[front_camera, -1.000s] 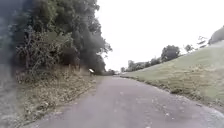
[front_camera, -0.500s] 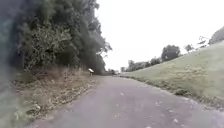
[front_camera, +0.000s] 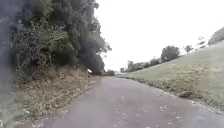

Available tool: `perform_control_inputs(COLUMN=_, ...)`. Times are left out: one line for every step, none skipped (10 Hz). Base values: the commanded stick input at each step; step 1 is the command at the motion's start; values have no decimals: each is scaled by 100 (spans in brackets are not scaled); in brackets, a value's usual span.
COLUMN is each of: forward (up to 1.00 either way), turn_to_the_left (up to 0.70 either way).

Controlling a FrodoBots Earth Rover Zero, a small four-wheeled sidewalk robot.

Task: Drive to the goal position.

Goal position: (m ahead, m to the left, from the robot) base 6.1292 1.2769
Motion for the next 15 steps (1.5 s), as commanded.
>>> perform_control_inputs(forward=45, turn_to_the_left=0)
perform_control_inputs(forward=45, turn_to_the_left=0)
perform_control_inputs(forward=45, turn_to_the_left=0)
perform_control_inputs(forward=45, turn_to_the_left=-1)
perform_control_inputs(forward=45, turn_to_the_left=-3)
perform_control_inputs(forward=45, turn_to_the_left=-5)
perform_control_inputs(forward=45, turn_to_the_left=-15)
perform_control_inputs(forward=45, turn_to_the_left=-6)
perform_control_inputs(forward=45, turn_to_the_left=0)
perform_control_inputs(forward=45, turn_to_the_left=0)
perform_control_inputs(forward=45, turn_to_the_left=0)
perform_control_inputs(forward=45, turn_to_the_left=0)
perform_control_inputs(forward=45, turn_to_the_left=0)
perform_control_inputs(forward=45, turn_to_the_left=0)
perform_control_inputs(forward=45, turn_to_the_left=-26)
